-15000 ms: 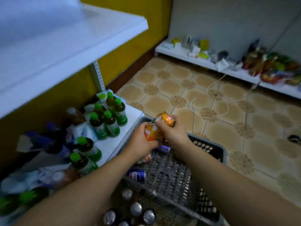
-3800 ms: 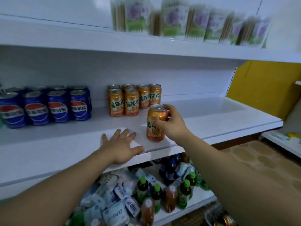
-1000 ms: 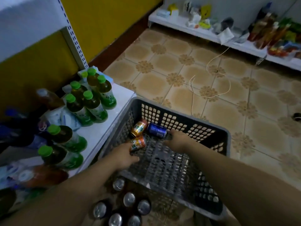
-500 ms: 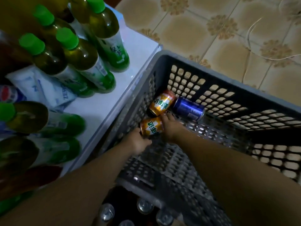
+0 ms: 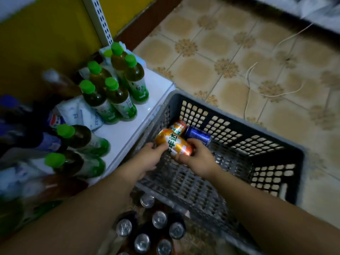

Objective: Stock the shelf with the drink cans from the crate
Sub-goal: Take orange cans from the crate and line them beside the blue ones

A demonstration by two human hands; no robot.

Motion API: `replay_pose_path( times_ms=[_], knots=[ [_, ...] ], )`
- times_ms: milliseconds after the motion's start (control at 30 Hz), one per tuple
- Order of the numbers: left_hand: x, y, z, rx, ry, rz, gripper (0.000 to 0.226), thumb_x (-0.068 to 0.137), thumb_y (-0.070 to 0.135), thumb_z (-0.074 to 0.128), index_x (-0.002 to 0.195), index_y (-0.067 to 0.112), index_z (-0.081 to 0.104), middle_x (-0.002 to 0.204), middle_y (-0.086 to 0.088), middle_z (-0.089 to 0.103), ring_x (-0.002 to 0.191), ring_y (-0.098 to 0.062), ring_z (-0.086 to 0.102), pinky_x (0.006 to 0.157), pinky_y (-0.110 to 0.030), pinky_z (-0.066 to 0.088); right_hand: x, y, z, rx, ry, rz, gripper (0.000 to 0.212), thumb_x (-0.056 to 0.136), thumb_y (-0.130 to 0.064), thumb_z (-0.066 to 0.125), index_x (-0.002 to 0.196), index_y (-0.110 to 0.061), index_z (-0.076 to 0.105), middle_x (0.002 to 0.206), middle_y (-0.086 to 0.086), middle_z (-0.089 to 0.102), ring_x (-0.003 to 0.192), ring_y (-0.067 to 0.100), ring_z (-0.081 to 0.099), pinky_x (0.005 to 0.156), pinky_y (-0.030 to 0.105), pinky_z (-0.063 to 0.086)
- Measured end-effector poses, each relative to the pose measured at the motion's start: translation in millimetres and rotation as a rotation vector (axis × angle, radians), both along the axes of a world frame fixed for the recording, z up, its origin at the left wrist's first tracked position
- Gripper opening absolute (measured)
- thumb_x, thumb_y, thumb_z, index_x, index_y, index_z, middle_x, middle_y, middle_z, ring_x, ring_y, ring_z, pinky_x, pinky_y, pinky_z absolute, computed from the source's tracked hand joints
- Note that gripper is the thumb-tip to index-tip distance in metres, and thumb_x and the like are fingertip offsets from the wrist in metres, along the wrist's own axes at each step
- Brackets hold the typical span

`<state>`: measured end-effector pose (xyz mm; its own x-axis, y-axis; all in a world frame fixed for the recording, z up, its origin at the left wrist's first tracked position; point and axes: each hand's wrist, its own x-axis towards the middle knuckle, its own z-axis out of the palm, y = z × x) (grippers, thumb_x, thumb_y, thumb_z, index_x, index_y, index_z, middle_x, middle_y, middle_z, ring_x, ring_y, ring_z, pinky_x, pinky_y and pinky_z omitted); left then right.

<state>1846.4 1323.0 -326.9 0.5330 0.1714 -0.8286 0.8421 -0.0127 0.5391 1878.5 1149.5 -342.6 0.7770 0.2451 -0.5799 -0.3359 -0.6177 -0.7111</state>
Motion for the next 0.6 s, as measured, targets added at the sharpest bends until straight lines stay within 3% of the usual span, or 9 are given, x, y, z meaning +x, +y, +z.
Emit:
replay_pose_path(
  times_ms=[67, 167, 233, 300, 367, 467, 533, 600],
  knots=[
    [-6, -6, 40, -0.08, -0.095, 0.114, 0.058, 0.089, 0.041, 0.061, 0.137, 0.02, 0.037, 0.133, -0.005, 0.052, 0.102, -0.019, 0.057, 0.088, -0.039, 0.049, -14, 2, 38, 0.078, -0.028, -0.025, 0.076, 0.073, -0.033, 0.081, 0.137, -0.024, 0.042, 0.119, -0.003, 0.057, 0.098, 0.014, 0.061, 0.085, 0.033, 0.055],
    [-15, -8, 108, -0.025, -0.296, 0.267, 0.061, 0.081, 0.032, 0.072, 0.132, 0.021, 0.039, 0.127, -0.004, 0.055, 0.097, -0.021, 0.062, 0.071, -0.036, 0.054, -31, 14, 102, 0.168, -0.136, -0.035, 0.079, 0.071, -0.034, 0.081, 0.138, -0.026, 0.041, 0.125, 0.001, 0.056, 0.102, 0.016, 0.061, 0.089, 0.039, 0.055],
    [-25, -2, 155, 0.027, -0.416, 0.312, 0.069, 0.07, 0.036, 0.079, 0.126, 0.025, 0.041, 0.12, -0.005, 0.059, 0.097, -0.025, 0.065, 0.078, -0.043, 0.057, -41, 26, 149, 0.177, -0.236, -0.002, 0.08, 0.071, -0.039, 0.079, 0.14, -0.025, 0.04, 0.123, -0.003, 0.052, 0.105, 0.017, 0.059, 0.09, 0.04, 0.055],
    [-39, 7, 204, 0.051, -0.532, 0.335, 0.056, 0.075, 0.024, 0.078, 0.118, 0.024, 0.043, 0.108, -0.003, 0.061, 0.093, -0.024, 0.065, 0.077, -0.043, 0.057, -54, 39, 196, 0.205, -0.337, 0.054, 0.081, 0.067, -0.049, 0.076, 0.137, -0.027, 0.042, 0.119, -0.005, 0.048, 0.105, 0.016, 0.057, 0.087, 0.041, 0.055],
    [-58, 18, 252, 0.096, -0.64, 0.333, 0.046, 0.079, 0.017, 0.075, 0.113, 0.024, 0.045, 0.1, 0.002, 0.059, 0.088, -0.02, 0.064, 0.072, -0.04, 0.057, -69, 50, 239, 0.213, -0.434, 0.136, 0.076, 0.07, -0.044, 0.077, 0.135, -0.028, 0.042, 0.117, -0.007, 0.042, 0.104, 0.012, 0.051, 0.088, 0.03, 0.049],
    [-93, 37, 314, 0.2, -0.759, 0.314, 0.05, 0.075, 0.019, 0.078, 0.112, 0.027, 0.047, 0.102, 0.004, 0.06, 0.095, -0.023, 0.064, 0.084, -0.047, 0.056, -94, 65, 300, 0.246, -0.561, 0.25, 0.064, 0.075, -0.027, 0.079, 0.128, -0.03, 0.043, 0.106, -0.012, 0.042, 0.093, 0.002, 0.049, 0.076, 0.007, 0.039],
    [-120, 51, 350, 0.264, -0.827, 0.304, 0.053, 0.071, 0.02, 0.08, 0.113, 0.027, 0.049, 0.104, 0.001, 0.063, 0.095, -0.022, 0.066, 0.085, -0.046, 0.056, -110, 79, 334, 0.302, -0.602, 0.317, 0.058, 0.075, -0.023, 0.08, 0.118, -0.035, 0.043, 0.102, -0.02, 0.048, 0.086, -0.005, 0.055, 0.07, 0.006, 0.043],
    [-147, 64, 382, 0.334, -0.883, 0.288, 0.057, 0.071, 0.021, 0.08, 0.118, 0.027, 0.048, 0.107, 0.001, 0.064, 0.094, -0.019, 0.066, 0.084, -0.042, 0.057, -125, 98, 361, 0.33, -0.648, 0.379, 0.059, 0.071, -0.025, 0.081, 0.117, -0.035, 0.045, 0.101, -0.017, 0.057, 0.085, -0.008, 0.06, 0.071, 0.012, 0.046]
  ],
)
